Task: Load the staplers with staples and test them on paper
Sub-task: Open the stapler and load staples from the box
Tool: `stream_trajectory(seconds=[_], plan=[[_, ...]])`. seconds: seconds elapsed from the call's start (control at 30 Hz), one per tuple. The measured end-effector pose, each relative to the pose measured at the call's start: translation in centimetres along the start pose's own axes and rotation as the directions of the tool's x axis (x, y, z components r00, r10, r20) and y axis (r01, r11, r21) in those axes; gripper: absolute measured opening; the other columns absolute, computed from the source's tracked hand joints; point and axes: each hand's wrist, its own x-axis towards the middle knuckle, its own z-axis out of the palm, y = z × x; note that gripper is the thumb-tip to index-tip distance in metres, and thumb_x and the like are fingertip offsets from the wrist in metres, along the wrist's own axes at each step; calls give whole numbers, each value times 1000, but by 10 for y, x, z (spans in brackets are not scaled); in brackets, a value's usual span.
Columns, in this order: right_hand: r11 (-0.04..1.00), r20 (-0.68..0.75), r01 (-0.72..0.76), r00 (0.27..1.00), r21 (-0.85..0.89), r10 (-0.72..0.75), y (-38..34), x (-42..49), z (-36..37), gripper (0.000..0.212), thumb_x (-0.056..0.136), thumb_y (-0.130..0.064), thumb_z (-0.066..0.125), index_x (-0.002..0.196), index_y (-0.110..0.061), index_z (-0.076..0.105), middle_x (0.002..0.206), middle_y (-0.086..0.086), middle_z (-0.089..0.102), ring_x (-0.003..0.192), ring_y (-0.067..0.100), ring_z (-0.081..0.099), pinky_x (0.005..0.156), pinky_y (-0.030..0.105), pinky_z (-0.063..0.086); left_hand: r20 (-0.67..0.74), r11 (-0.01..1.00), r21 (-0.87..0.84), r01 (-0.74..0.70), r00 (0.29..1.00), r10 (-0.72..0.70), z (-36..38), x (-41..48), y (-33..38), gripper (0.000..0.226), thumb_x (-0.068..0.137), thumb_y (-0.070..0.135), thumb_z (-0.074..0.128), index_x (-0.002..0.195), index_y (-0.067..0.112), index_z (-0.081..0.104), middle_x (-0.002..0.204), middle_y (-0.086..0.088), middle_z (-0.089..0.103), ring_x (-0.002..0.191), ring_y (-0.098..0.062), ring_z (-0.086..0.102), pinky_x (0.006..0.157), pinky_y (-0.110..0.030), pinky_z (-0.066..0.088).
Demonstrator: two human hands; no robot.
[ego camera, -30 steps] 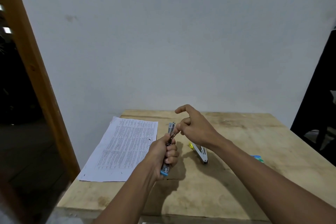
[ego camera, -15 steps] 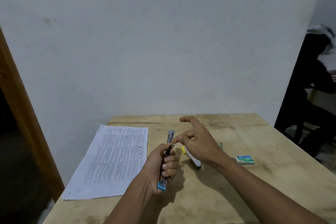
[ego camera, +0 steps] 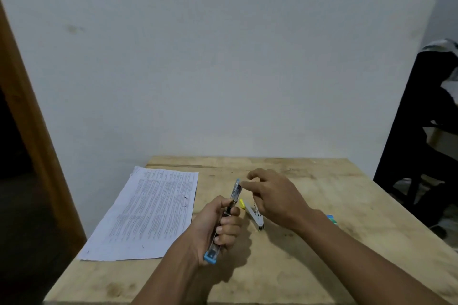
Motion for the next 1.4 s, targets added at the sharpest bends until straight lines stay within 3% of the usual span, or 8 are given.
stream_trajectory(seconds=[0.2,0.27,0.5,0.77,1.13,1.23,1.33,1.4], plan=[[993,28,73,997,93,-76,-4,-6,-4,48,71,-19,38,95,-25,79,104,5,69,56,18,60,51,23,36,13,999,44,20,1000,-21,1,-1,4,26,85,26,48,65,10,49,44,3,31,25,-9,31,26,-14,18],[986,38,73,996,150,-80,-4,-9,-6,50,70,-18,36,96,-25,78,108,4,67,58,17,61,49,25,42,13,998,66,19,1000,-20,1,0,3,26,85,26,49,65,10,49,44,3,31,25,-8,30,26,-14,17],[993,-104,-38,993,108,50,7,-13,-9,50,61,2,53,96,-25,77,107,8,64,59,20,57,46,30,48,40,990,136,45,998,-51,6,5,3,23,84,25,50,65,11,49,45,4,31,26,-7,29,28,-12,16],[999,-150,25,988,-23,-28,8,-9,-11,34,59,5,66,82,-17,77,104,11,65,61,20,57,50,32,49,43,980,194,44,998,-54,9,4,1,27,86,25,46,63,12,49,44,5,29,26,-6,28,29,-11,15],[989,-87,136,988,56,-130,-1,-7,-10,43,68,-9,36,87,-28,71,110,8,56,62,18,56,44,27,43,-2,968,247,44,999,-45,5,-7,4,27,86,27,47,62,14,47,44,5,27,27,-6,27,27,-12,18],[966,-149,11,988,260,29,-8,-8,-3,44,68,-1,40,83,-28,72,112,4,53,62,10,51,49,30,47,-4,970,243,24,1000,-24,8,-10,5,27,87,26,46,63,14,47,45,6,27,28,-5,26,27,-12,17],[872,-137,-208,946,442,295,-5,-4,-1,43,76,8,47,84,-23,74,112,-3,48,62,17,54,60,37,48,-11,970,243,19,1000,-17,9,-10,7,26,87,25,47,63,14,48,45,6,26,28,-5,26,27,-12,17],[833,-92,-297,920,467,380,-2,-1,-5,42,81,8,47,86,-22,76,112,-3,47,59,25,56,60,35,46,-11,971,240,14,1000,-12,11,-9,7,26,86,25,48,63,14,48,46,6,26,28,-5,26,27,-11,17]])
